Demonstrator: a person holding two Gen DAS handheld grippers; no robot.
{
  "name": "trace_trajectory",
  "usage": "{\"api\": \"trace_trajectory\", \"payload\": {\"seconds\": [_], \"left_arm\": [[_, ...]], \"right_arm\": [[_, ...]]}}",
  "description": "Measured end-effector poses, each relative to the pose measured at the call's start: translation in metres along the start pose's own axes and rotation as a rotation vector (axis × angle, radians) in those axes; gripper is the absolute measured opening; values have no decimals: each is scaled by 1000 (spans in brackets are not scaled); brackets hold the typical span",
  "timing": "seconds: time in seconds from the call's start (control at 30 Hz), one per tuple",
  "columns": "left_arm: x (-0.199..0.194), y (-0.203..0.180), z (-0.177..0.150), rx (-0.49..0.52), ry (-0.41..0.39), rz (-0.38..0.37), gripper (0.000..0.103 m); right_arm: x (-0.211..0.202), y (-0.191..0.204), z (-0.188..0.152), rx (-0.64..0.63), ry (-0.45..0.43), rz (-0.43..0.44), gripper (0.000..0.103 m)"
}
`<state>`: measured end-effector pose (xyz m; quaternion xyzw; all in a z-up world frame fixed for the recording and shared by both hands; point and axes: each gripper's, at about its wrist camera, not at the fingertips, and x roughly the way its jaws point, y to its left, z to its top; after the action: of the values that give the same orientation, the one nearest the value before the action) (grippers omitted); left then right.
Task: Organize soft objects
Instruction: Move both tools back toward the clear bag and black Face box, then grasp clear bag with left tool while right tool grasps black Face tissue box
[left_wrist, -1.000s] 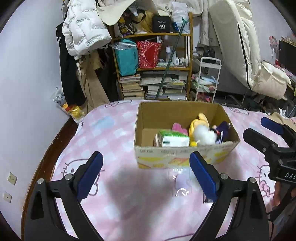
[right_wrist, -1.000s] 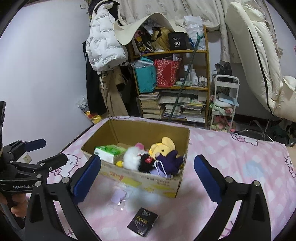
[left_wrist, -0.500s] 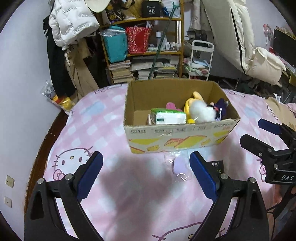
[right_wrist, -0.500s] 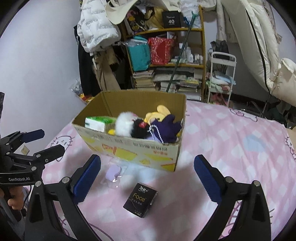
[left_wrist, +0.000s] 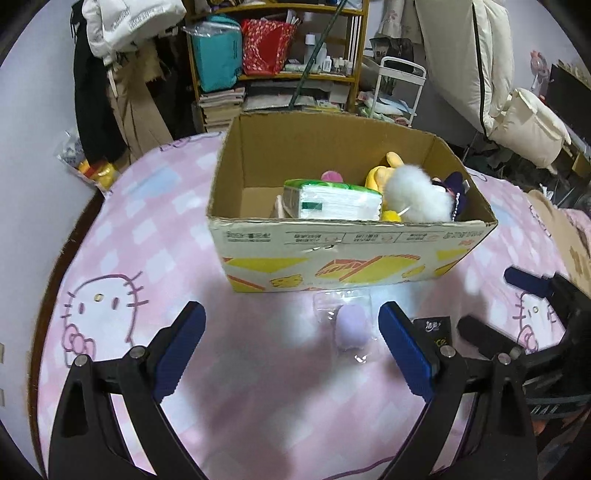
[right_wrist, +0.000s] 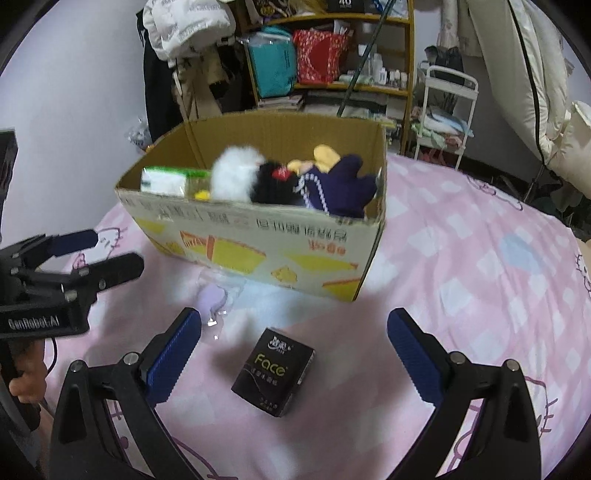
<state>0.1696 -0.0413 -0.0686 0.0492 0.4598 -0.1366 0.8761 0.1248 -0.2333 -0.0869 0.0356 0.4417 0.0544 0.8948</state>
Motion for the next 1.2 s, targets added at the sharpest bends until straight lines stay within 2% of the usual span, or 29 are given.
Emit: {"api": "trace_trajectory", "payload": {"seconds": [0.4, 0.63, 1.2], "left_arm": [[39, -12, -2, 8, 80, -24, 94], [63, -23, -4, 40, 146, -36, 94], [99, -37, -13, 93, 241, -25, 94]], "right_arm": [[31, -10, -6, 30, 106, 2, 103], [49, -6, -13, -4, 174, -12, 103], [71, 4, -28, -12, 279, 47, 103]]}}
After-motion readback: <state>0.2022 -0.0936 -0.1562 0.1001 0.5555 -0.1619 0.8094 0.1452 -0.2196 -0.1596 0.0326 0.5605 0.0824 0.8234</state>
